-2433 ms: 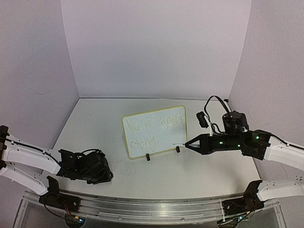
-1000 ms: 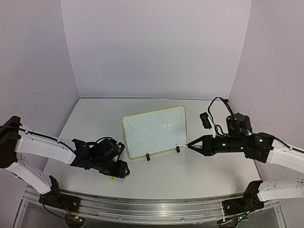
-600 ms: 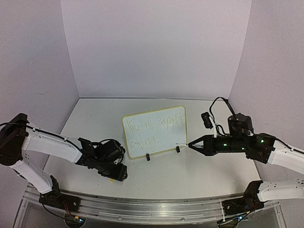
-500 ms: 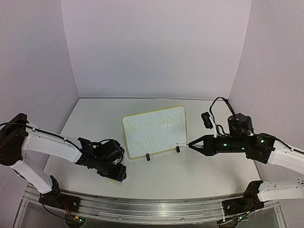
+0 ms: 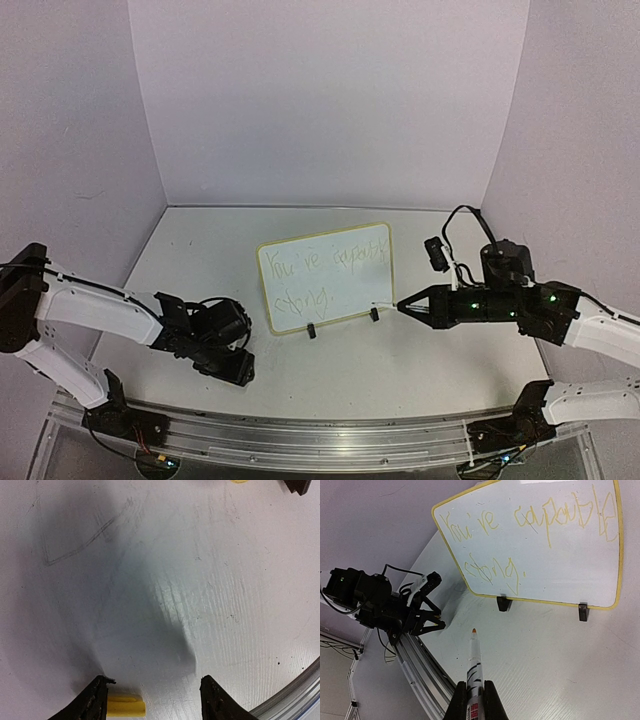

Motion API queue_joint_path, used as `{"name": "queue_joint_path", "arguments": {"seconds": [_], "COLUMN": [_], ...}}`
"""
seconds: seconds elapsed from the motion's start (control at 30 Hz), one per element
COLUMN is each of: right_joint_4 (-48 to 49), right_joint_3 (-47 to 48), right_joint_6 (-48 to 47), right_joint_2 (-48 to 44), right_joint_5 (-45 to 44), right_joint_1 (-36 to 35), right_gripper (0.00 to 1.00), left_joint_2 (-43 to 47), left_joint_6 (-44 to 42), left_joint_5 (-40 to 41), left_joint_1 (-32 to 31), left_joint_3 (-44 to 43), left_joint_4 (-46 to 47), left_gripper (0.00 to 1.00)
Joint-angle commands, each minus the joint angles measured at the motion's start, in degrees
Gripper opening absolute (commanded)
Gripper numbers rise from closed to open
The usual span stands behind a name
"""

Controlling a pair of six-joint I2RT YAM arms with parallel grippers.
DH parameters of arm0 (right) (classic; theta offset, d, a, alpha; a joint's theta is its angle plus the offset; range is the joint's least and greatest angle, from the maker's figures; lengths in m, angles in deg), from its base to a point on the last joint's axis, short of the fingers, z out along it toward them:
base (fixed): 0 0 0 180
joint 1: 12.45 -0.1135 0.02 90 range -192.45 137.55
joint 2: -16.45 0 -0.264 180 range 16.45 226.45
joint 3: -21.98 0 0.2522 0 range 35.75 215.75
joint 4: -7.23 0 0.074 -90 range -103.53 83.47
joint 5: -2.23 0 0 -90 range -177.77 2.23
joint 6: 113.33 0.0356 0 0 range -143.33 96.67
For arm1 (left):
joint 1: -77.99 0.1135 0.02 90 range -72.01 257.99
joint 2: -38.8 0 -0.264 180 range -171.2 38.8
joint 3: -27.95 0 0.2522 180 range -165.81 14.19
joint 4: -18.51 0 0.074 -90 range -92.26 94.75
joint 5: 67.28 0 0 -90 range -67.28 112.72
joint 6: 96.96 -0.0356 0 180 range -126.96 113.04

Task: Write a sentence on the whiteboard
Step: Pick up the pen cap from the center of the board.

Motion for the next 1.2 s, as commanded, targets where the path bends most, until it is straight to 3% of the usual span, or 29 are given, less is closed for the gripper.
{"name": "queue_joint_path", "arguments": {"seconds": [0.0,0.67,1.17], "right_joint_4": [0.90,1.14,1.34], "right_joint_3": [-0.27,-0.41,-0.08], "right_joint_6": [0.43,0.18,-0.19], "right_joint_2": [-0.95,-0.24,0.52], "right_joint_5": [-0.88,-1.14,-1.34], "right_joint_1": [-0.29,-0.28,-0.29], "right_gripper": [0.00,0.00,0.00], "left_joint_2": [2.27,3.39,-0.36], "left_joint_6": [1.00,0.18,-0.57], "left_joint_5": [0.82,-8.75,-6.19], "left_joint_1": [0.24,-0.10,-3.10], "left_joint_3": [1.88,3.75,1.39], "left_joint_4": [-4.55,-7.52,-14.54], "left_gripper": [0.63,0.57,0.37]}}
